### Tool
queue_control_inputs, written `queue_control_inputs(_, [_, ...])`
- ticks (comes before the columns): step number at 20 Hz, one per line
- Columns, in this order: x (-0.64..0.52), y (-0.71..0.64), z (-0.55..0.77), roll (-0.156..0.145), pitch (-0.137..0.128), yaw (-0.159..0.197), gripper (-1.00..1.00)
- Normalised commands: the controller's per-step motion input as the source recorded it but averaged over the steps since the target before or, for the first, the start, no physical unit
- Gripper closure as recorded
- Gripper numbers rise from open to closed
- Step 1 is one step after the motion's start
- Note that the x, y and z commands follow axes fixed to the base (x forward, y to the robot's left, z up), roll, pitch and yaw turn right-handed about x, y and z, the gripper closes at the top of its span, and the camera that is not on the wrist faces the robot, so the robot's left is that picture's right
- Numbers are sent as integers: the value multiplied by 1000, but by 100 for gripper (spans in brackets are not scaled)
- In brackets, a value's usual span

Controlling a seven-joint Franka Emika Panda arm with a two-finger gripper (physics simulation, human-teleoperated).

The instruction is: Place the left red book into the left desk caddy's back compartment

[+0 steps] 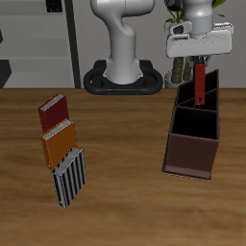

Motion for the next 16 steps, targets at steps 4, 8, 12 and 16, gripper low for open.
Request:
queue_control_inputs(4, [99, 39, -62, 15, 6, 8, 100])
queue_control_inputs(8, [63, 58, -133, 4, 36, -23, 100])
queue_control_inputs(12, [-29, 134, -64, 36, 7, 7, 100])
queue_control_inputs(16, [22, 13, -58, 6, 13, -5, 100])
